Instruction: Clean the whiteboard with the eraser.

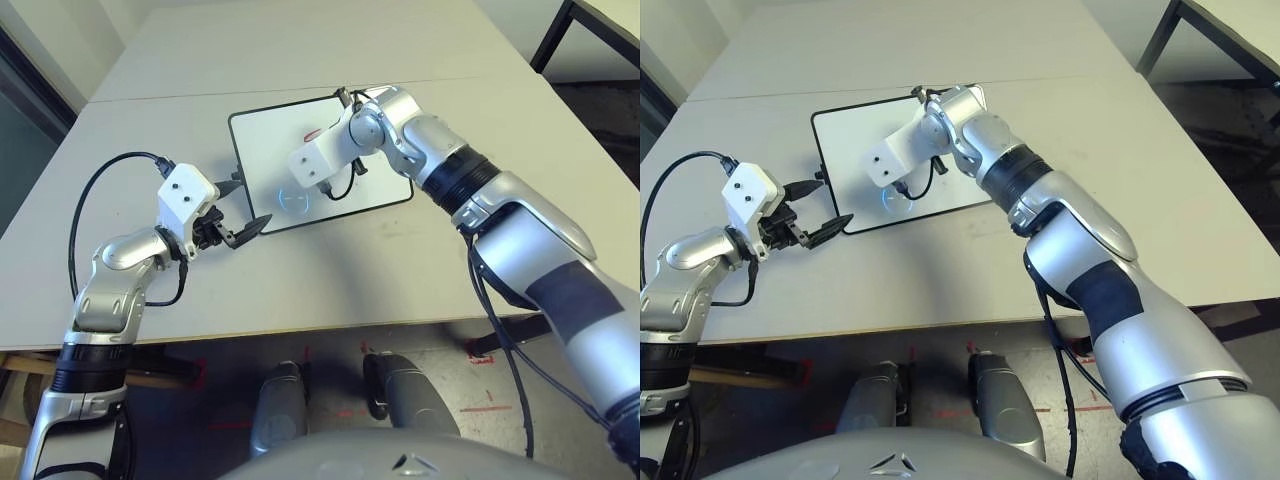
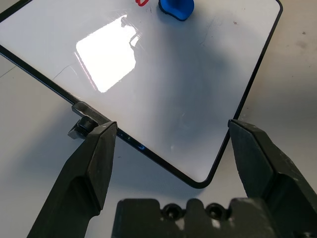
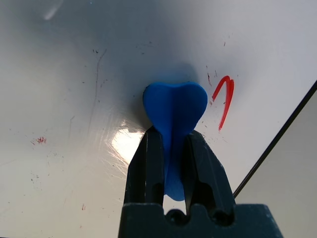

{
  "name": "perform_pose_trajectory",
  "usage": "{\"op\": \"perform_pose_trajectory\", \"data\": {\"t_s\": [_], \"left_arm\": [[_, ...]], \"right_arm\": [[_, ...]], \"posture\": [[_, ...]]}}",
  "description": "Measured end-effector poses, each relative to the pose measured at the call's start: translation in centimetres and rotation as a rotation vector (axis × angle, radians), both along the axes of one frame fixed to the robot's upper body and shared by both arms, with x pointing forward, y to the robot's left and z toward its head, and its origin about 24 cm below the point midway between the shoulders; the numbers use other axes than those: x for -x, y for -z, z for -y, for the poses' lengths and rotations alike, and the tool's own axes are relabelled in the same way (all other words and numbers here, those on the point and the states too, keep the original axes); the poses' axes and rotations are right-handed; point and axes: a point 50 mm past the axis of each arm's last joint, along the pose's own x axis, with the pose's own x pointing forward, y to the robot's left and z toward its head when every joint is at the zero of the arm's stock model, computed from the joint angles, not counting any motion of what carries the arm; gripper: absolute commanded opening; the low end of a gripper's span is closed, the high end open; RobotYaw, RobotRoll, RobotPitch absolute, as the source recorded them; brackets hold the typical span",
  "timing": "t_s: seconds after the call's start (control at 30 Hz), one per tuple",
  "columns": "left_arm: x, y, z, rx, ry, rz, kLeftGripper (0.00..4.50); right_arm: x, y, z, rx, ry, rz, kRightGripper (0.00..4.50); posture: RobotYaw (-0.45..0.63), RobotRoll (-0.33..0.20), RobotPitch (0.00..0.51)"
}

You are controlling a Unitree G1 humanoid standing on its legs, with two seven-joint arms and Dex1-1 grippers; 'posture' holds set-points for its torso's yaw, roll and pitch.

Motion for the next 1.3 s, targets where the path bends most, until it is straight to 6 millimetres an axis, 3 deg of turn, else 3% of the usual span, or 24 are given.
{"op": "perform_pose_trajectory", "data": {"t_s": [0.2, 0.5, 0.77, 1.07, 1.3], "left_arm": [[0.0, 0.0, 0.0, 0.0, 0.0, 0.0, 4.5], [-0.1, -0.1, 0.1, -0.001, 0.005, 0.002, 4.5], [-0.1, -0.1, 0.1, 0.0, 0.002, 0.004, 4.5], [-0.1, 0.0, 0.2, 0.005, 0.0, 0.005, 4.5], [-0.1, 0.0, 0.3, 0.012, -0.003, 0.005, 4.5]], "right_arm": [[-0.2, -0.2, -0.3, -0.012, 0.022, 0.009, 0.31], [-1.6, -2.9, 0.1, -0.065, 0.093, 0.09, 0.31], [-1.9, -3.8, -0.3, -0.115, 0.11, 0.114, 0.31], [-1.3, -3.5, -1.6, -0.117, 0.066, 0.097, 0.31], [0.0, -1.3, -2.4, -0.086, -0.002, 0.049, 0.31]], "posture": [[0.01, 0.0, 0.121], [0.02, 0.0, 0.116], [0.02, 0.0, 0.114], [0.03, 0.0, 0.115], [0.03, 0.0, 0.116]]}}
